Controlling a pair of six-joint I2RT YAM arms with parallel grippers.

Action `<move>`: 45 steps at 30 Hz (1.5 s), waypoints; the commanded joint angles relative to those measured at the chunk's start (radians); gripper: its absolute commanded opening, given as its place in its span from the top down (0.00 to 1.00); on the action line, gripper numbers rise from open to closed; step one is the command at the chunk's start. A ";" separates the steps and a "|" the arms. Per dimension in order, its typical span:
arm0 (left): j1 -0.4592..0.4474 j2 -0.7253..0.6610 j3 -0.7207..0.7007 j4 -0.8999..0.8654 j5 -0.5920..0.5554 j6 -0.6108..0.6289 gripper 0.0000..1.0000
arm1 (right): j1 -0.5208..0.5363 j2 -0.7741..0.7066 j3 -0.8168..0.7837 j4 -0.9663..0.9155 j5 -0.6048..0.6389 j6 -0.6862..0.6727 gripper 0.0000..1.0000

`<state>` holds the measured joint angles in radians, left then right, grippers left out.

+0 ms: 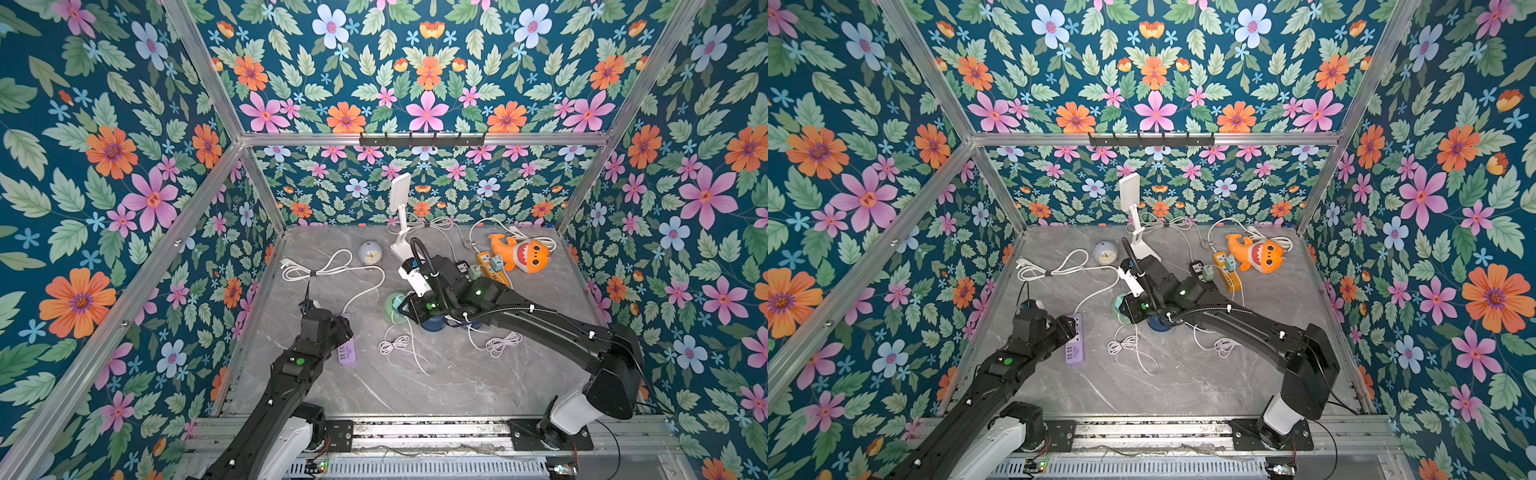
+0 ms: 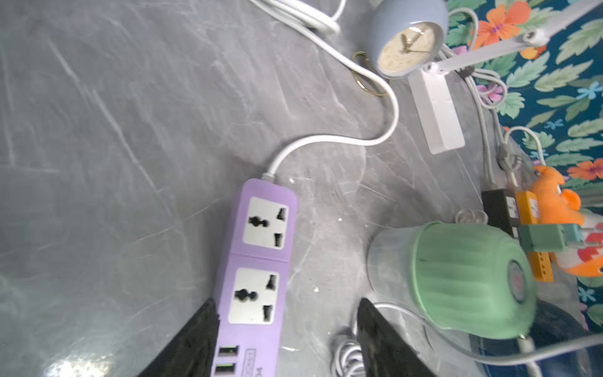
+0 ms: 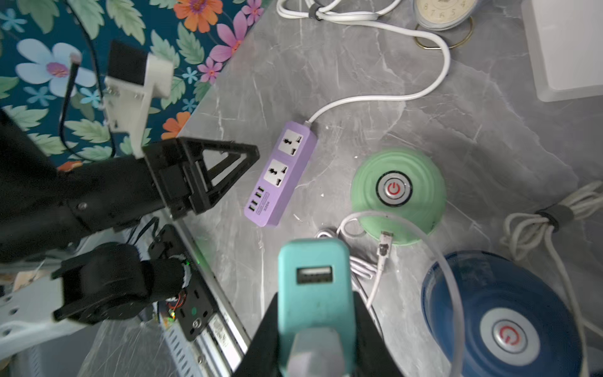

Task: Charge the cordless meat grinders
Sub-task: Insert the plug into the socket.

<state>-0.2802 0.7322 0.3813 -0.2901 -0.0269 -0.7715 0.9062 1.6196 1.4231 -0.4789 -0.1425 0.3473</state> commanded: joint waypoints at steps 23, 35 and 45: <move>-0.002 -0.202 -0.190 0.269 0.173 -0.298 0.33 | 0.097 0.450 0.361 0.046 0.199 0.160 1.00; 0.142 -0.146 -0.031 0.122 0.143 -0.106 0.23 | 0.104 0.586 0.463 0.032 0.250 0.115 1.00; 0.378 0.005 -0.032 0.225 0.335 -0.045 0.12 | 0.108 0.642 0.487 0.040 0.230 0.113 1.00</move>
<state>0.0555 0.7132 0.3504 -0.1234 0.2279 -0.8570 1.0134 2.2566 1.9015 -0.4519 0.0841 0.4629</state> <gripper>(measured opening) 0.869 0.272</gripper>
